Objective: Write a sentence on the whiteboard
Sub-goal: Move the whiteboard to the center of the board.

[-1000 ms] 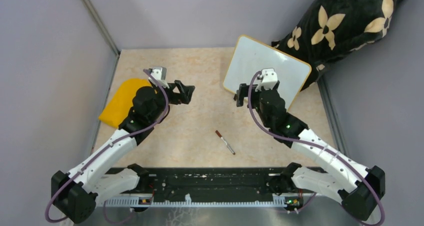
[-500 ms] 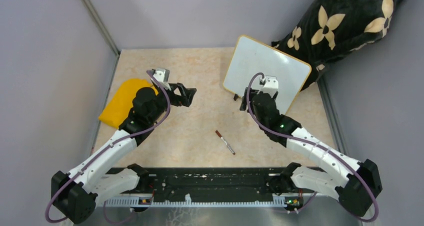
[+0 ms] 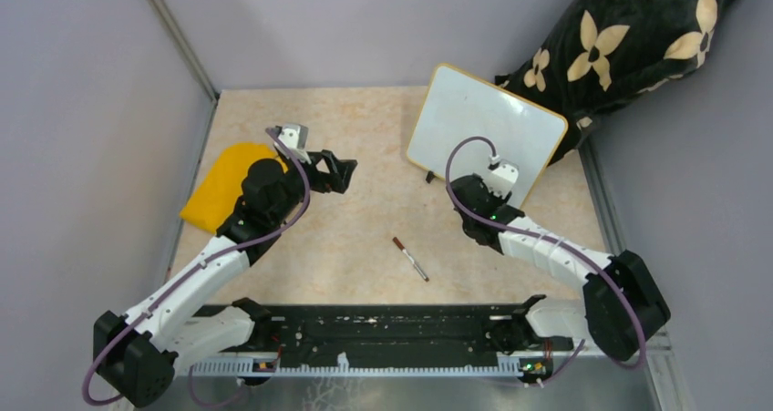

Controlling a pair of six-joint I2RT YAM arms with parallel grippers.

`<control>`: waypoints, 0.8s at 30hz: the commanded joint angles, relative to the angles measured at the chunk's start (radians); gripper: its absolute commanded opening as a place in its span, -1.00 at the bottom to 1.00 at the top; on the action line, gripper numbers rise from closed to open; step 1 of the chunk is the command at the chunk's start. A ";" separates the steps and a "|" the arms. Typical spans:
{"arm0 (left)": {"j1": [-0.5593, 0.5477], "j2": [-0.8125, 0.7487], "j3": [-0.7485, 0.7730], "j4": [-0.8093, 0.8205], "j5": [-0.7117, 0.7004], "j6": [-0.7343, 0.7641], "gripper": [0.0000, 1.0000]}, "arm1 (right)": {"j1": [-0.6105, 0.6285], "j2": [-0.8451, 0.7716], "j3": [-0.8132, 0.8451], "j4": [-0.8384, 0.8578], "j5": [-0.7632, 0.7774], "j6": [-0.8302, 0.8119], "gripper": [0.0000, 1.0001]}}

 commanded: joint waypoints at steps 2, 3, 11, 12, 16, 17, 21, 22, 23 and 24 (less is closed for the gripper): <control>-0.003 -0.009 0.006 0.002 -0.002 -0.023 0.98 | -0.031 0.054 0.007 0.020 0.036 0.037 -0.02; -0.003 -0.011 0.007 0.002 -0.003 -0.025 0.98 | -0.034 0.063 0.006 0.027 0.036 0.033 -0.03; -0.004 -0.015 0.001 0.000 -0.019 -0.032 0.98 | -0.101 0.143 0.009 0.098 0.001 -0.021 -0.05; -0.003 -0.014 0.002 -0.001 -0.019 -0.033 0.98 | -0.109 0.151 0.010 0.109 -0.007 -0.033 -0.06; -0.003 -0.007 0.003 0.000 -0.015 -0.034 0.98 | -0.125 0.194 0.017 0.147 -0.036 -0.074 -0.08; -0.004 -0.004 0.004 0.000 -0.014 -0.035 0.98 | -0.129 0.206 0.020 0.153 -0.044 -0.081 -0.08; -0.003 0.006 0.007 -0.006 -0.010 -0.038 0.98 | -0.133 0.244 0.033 0.163 -0.050 -0.097 -0.09; -0.004 0.008 0.008 -0.006 -0.009 -0.039 0.98 | -0.135 0.250 0.035 0.165 -0.048 -0.098 -0.09; -0.003 0.009 0.007 -0.006 -0.009 -0.039 0.98 | -0.140 0.256 0.034 0.169 -0.047 -0.098 -0.10; -0.003 0.009 0.006 -0.006 -0.010 -0.040 0.98 | -0.145 0.262 0.034 0.173 -0.047 -0.098 -0.10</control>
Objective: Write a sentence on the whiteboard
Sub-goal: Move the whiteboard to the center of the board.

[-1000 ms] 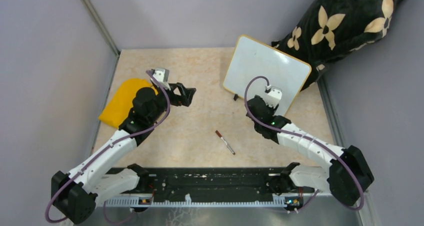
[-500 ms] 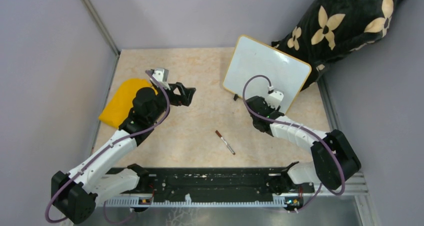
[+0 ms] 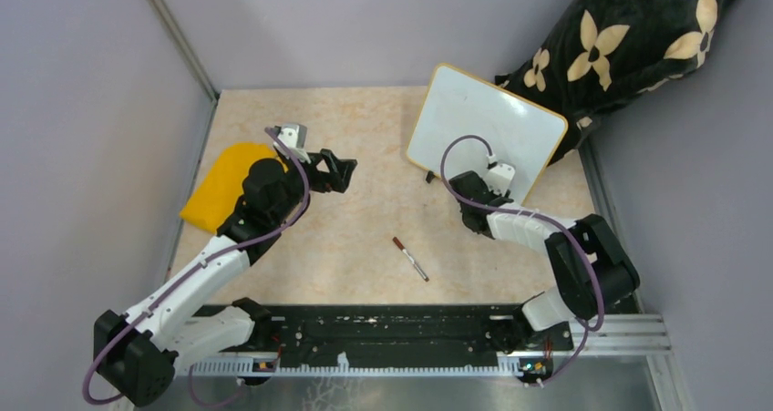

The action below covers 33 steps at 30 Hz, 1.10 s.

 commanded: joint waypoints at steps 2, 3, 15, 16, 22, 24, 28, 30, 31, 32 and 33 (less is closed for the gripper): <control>-0.003 0.008 0.006 -0.001 0.002 -0.005 0.98 | -0.026 0.026 0.037 0.058 0.001 -0.022 -0.11; -0.003 0.009 0.007 -0.001 0.002 -0.006 0.98 | -0.030 0.033 0.039 0.062 0.000 -0.027 -0.12; -0.004 0.024 0.008 -0.001 0.004 -0.008 0.98 | -0.036 0.089 0.057 0.091 0.007 -0.065 -0.41; -0.004 0.026 0.008 -0.001 0.005 -0.009 0.98 | -0.036 0.090 0.057 0.091 0.008 -0.067 -0.44; -0.004 0.028 0.010 -0.001 0.009 -0.011 0.98 | -0.037 0.092 0.054 0.098 0.011 -0.091 -0.74; -0.005 0.027 0.009 -0.001 0.009 -0.010 0.98 | -0.036 0.092 0.053 0.097 0.016 -0.102 -0.87; -0.004 0.027 0.008 -0.001 0.007 -0.010 0.98 | -0.037 0.091 0.048 0.095 0.021 -0.118 -1.00; -0.005 0.028 0.008 -0.001 0.009 -0.011 0.98 | -0.036 0.089 0.043 0.098 0.011 -0.131 -1.00; -0.004 0.031 0.008 -0.001 0.011 -0.012 0.98 | -0.034 0.086 0.041 0.101 0.003 -0.142 -1.00; -0.003 0.032 0.008 0.000 0.013 -0.014 0.98 | -0.030 0.084 0.039 0.104 -0.004 -0.154 -1.00; -0.004 0.034 0.008 0.001 0.016 -0.015 0.98 | -0.023 0.084 0.038 0.106 -0.010 -0.166 -1.00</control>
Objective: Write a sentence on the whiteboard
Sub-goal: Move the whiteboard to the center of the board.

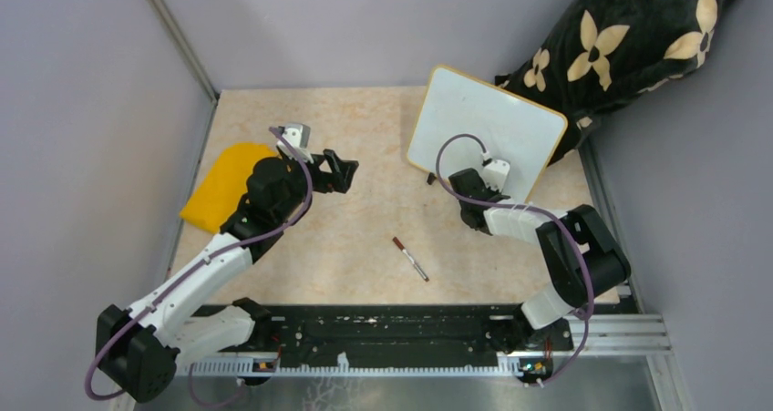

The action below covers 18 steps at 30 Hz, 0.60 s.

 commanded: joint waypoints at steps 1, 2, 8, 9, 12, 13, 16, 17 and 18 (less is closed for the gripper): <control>-0.004 0.010 0.008 0.004 0.018 -0.012 0.98 | 0.015 0.004 0.019 0.029 -0.005 -0.073 -1.00; -0.004 0.012 0.008 0.004 0.021 -0.014 0.98 | 0.026 0.005 0.016 0.035 -0.012 -0.087 -1.00; -0.003 0.017 0.007 0.004 0.024 -0.016 0.98 | 0.137 -0.005 0.003 0.066 -0.015 -0.165 -1.00; -0.004 0.017 0.006 0.004 0.024 -0.016 0.98 | 0.149 -0.006 0.002 0.070 -0.016 -0.172 -1.00; -0.005 0.020 0.006 0.004 0.025 -0.018 0.98 | 0.158 -0.011 -0.003 0.077 -0.035 -0.173 -1.00; -0.004 0.019 0.007 0.003 0.026 -0.019 0.98 | 0.159 -0.015 -0.009 0.085 -0.043 -0.177 -1.00; -0.004 0.021 0.006 0.004 0.027 -0.019 0.98 | 0.170 -0.038 -0.028 0.123 -0.074 -0.208 -1.00; -0.003 0.021 0.006 0.004 0.027 -0.019 0.98 | 0.176 -0.048 -0.036 0.140 -0.085 -0.223 -1.00; -0.005 0.021 0.007 0.004 0.027 -0.020 0.98 | 0.184 -0.056 -0.042 0.157 -0.101 -0.240 -1.00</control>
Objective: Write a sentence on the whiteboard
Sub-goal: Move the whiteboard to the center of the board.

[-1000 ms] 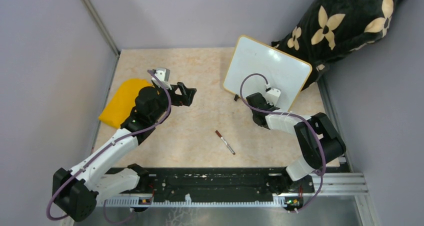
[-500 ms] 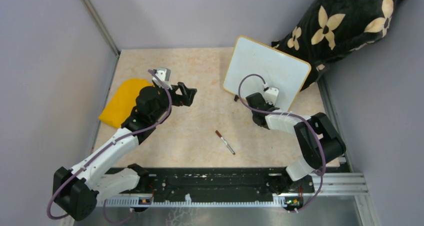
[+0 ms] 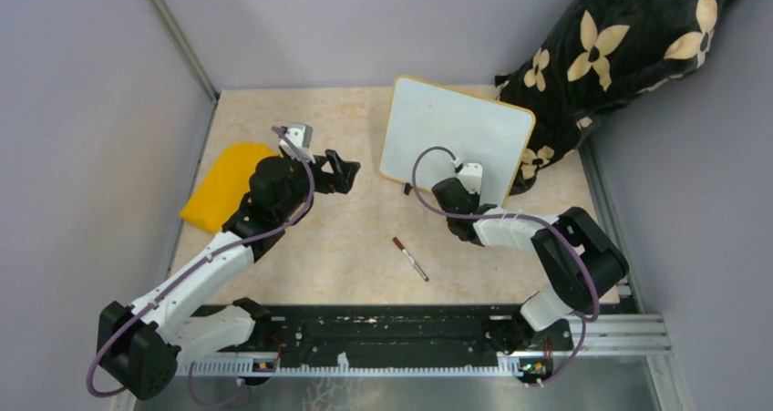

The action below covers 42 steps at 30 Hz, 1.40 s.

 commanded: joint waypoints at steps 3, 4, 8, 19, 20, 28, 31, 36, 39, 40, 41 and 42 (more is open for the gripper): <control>-0.003 0.007 0.007 0.005 0.017 -0.014 0.98 | 0.060 -0.073 -0.044 0.124 -0.118 -0.151 -1.00; -0.004 0.008 0.006 0.004 0.019 -0.014 0.98 | 0.068 -0.080 -0.050 0.136 -0.130 -0.168 -1.00; -0.004 0.009 0.005 0.005 0.018 -0.014 0.98 | 0.082 -0.093 -0.066 0.174 -0.197 -0.212 -1.00; -0.003 -0.009 -0.001 0.006 -0.014 -0.014 0.98 | 0.101 -0.100 -0.073 0.238 -0.337 -0.275 -1.00; -0.005 -0.011 -0.002 0.006 -0.018 -0.014 0.98 | 0.100 -0.096 -0.072 0.240 -0.343 -0.278 -1.00; -0.003 -0.034 -0.009 0.007 -0.043 -0.012 0.98 | 0.100 -0.055 -0.032 0.219 -0.393 -0.310 -1.00; -0.004 -0.037 -0.012 0.009 -0.051 -0.011 0.98 | 0.101 -0.057 -0.031 0.200 -0.373 -0.298 -1.00; -0.004 -0.036 -0.012 0.009 -0.055 -0.009 0.98 | 0.102 -0.077 -0.048 0.182 -0.364 -0.290 -1.00; -0.003 -0.035 -0.010 0.007 -0.058 -0.009 0.98 | 0.102 -0.091 -0.063 0.176 -0.362 -0.289 -1.00; -0.003 -0.035 -0.010 0.008 -0.058 -0.009 0.98 | 0.104 -0.096 -0.068 0.177 -0.363 -0.288 -1.00; -0.004 -0.034 -0.011 0.007 -0.058 -0.009 0.98 | 0.104 -0.100 -0.072 0.178 -0.366 -0.288 -1.00; -0.003 -0.035 -0.010 0.007 -0.057 -0.009 0.98 | 0.106 -0.103 -0.074 0.178 -0.368 -0.288 -1.00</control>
